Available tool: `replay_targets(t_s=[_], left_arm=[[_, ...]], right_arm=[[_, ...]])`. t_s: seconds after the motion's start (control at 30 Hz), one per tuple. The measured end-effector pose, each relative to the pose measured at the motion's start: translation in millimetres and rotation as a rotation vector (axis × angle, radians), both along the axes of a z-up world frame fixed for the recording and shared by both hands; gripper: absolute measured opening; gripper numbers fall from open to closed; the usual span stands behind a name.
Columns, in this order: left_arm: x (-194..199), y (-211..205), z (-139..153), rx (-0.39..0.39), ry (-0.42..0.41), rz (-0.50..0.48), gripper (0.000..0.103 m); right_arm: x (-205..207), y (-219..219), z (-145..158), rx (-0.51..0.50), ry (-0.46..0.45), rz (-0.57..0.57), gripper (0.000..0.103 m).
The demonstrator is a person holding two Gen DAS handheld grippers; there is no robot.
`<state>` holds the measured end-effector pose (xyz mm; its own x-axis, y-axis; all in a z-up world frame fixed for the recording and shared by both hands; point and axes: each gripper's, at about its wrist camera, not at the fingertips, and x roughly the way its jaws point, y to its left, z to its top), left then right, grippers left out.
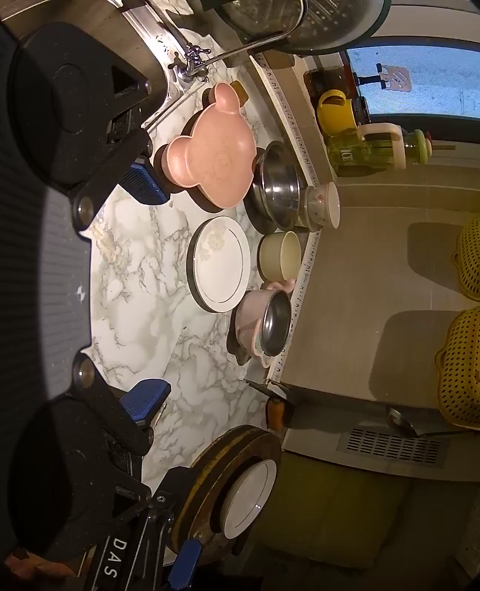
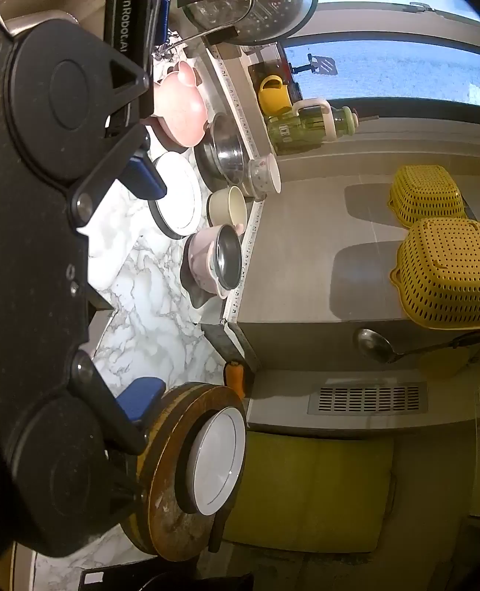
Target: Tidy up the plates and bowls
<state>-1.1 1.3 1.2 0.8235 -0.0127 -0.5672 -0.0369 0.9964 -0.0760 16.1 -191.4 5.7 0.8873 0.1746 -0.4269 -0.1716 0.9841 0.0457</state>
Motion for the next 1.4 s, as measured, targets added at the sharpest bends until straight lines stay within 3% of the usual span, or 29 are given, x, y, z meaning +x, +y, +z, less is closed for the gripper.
replay_targets(t_s=[1.4], left_arm=[[-10.1,3.2,10.0,0.031,-0.054,0.007,0.101]], right_arm=[[-11.2,-1.7,5.4,0.019,-0.055,0.03,0.103]])
